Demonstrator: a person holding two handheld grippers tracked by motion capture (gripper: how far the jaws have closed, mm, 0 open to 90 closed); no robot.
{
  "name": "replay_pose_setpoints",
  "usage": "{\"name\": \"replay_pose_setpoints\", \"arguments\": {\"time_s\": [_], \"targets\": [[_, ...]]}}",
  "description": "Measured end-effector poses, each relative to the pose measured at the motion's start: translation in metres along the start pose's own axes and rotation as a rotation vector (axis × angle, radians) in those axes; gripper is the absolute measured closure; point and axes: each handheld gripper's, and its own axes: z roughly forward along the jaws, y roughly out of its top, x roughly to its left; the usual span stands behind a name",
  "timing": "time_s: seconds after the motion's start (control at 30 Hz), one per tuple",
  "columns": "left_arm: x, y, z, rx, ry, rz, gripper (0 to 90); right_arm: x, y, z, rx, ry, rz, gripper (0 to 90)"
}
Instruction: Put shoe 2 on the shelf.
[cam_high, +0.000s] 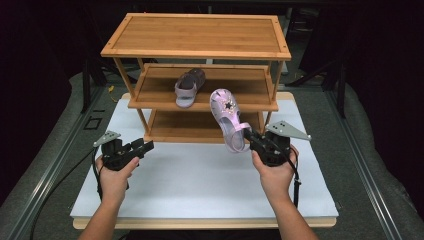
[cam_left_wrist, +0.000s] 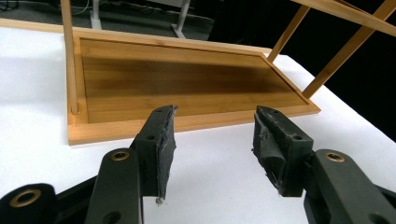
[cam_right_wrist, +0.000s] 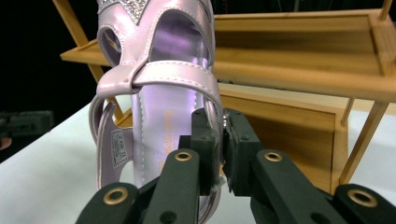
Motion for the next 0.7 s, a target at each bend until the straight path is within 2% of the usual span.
{"name": "replay_pose_setpoints", "arguments": {"time_s": [0.33, 0.6, 0.67, 0.7], "targets": [[0.001, 0.001, -0.001, -0.006, 0.002, -0.006, 48.4, -0.009, 0.031, 0.022, 0.033, -0.048, 0.034, 83.6], [0.002, 0.001, -0.001, -0.007, -0.001, -0.006, 48.3, -0.007, 0.055, 0.053, 0.073, -0.116, 0.041, 83.5], [0.002, 0.001, -0.001, -0.007, -0.001, -0.005, 48.3, -0.006, 0.059, 0.061, 0.077, -0.12, 0.047, 83.6], [0.002, 0.001, -0.001, -0.007, -0.001, -0.005, 48.4, -0.006, 0.062, 0.065, 0.082, -0.144, 0.058, 83.6]]}}
